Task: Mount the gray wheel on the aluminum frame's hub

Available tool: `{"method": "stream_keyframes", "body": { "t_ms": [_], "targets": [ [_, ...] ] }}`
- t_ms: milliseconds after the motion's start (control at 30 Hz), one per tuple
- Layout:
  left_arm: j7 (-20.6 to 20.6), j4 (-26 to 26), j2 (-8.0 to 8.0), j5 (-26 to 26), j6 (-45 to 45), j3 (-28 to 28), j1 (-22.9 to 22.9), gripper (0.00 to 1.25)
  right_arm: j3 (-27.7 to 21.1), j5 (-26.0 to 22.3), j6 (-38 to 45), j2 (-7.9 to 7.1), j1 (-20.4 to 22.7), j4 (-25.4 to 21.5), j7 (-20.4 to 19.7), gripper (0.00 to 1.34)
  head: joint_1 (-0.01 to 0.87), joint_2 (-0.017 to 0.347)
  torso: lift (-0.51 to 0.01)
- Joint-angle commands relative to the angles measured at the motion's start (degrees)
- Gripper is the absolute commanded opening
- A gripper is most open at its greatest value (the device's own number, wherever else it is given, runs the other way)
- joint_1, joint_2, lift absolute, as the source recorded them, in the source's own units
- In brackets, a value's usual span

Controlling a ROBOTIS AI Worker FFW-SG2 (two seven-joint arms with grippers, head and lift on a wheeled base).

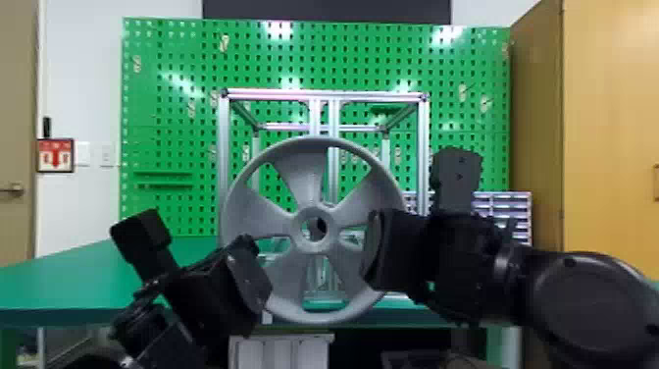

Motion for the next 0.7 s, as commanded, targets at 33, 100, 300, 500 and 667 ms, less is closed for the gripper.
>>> {"method": "stream_keyframes", "body": {
  "t_ms": [33, 100, 300, 500, 667],
  "targets": [
    [-0.3, 0.8, -0.14, -0.6, -0.5, -0.3, -0.4, 0.48, 0.1, 2.7, -0.7, 0.05, -0.3, 0.8, 2.3, 0.17, -0.005, 0.006, -0.499],
    [-0.5, 1.1, -0.23, -0.8, -0.9, -0.4, -0.6, 0.48, 0.0, 3.0, -0.8, 0.05, -0.6, 1.1, 2.7, 0.17, -0.005, 0.006, -0.499],
    [-0.6, 1.4, -0.23, -1.6, -1.0, -0.3, -0.8, 0.48, -0.2, 3.8, -0.8, 0.05, -1.0, 1.4, 3.1, 0.17, -0.005, 0.006, -0.499],
    [-0.6, 2.0, -0.23, -2.0, -1.0, 0.0, -1.2, 0.48, -0.3, 4.0, -1.1, 0.05, -1.2, 2.1, 3.3, 0.17, -0.005, 0.006, -0.499],
    [-0.6, 3.0, -0.23, -2.3, -1.5, -0.3, -1.7, 0.49, -0.4, 5.0, -1.6, 0.05, -1.4, 2.8, 5.2, 0.17, -0.005, 0.006, -0.499]
  ]
}}
